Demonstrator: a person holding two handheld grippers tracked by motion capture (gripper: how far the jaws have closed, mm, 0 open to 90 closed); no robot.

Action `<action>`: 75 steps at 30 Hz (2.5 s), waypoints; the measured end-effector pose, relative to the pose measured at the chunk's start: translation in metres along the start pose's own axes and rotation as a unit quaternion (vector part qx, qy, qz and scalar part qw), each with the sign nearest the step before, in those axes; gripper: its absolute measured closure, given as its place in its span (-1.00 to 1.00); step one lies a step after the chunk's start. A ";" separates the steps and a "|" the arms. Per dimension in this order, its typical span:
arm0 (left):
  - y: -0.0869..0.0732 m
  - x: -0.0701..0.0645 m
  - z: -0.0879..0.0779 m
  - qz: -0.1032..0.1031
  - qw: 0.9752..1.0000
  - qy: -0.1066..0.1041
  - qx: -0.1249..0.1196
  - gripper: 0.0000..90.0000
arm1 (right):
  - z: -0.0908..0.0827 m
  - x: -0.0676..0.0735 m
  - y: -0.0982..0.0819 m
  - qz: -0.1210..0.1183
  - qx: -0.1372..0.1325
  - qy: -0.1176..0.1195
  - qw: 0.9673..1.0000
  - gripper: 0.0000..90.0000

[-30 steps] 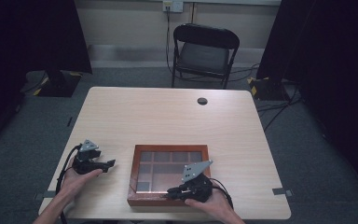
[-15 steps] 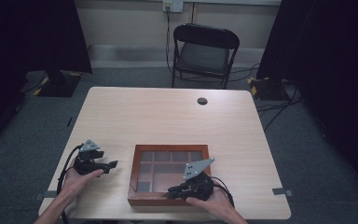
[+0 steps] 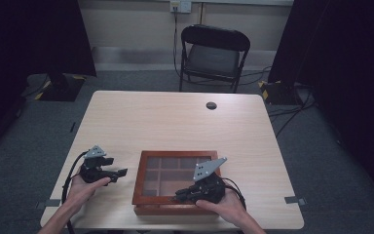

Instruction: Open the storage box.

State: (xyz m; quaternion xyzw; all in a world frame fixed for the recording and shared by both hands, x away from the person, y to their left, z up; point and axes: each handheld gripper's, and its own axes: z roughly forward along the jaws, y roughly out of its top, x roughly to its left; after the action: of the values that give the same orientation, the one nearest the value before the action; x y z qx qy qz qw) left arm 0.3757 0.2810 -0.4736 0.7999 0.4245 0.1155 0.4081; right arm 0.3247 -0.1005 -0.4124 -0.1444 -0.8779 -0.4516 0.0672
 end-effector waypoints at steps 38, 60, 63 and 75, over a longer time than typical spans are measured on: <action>0.014 -0.044 0.004 0.054 0.995 -0.069 -0.055 -0.62 | -0.023 -0.004 0.038 -0.003 -0.001 -0.006 1.000 0.83; 0.020 -0.054 0.001 0.072 0.993 -0.064 -0.074 -0.58 | -0.053 -0.006 0.023 0.032 -0.045 -0.057 0.997 -0.01; 0.021 -0.053 0.000 0.072 0.992 -0.066 -0.078 -0.58 | -0.062 -0.008 0.015 0.038 -0.062 -0.077 0.994 -0.24; 0.030 -0.063 -0.002 0.082 0.988 -0.093 -0.091 -0.42 | -0.084 -0.012 -0.010 0.040 -0.117 -0.120 0.985 -0.59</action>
State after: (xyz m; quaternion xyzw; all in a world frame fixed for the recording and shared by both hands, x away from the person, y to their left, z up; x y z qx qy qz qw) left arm 0.3538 0.2243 -0.4399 0.7990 0.3053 0.1119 0.5059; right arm 0.3319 -0.1770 -0.3740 -0.2390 -0.8145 -0.5273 -0.0378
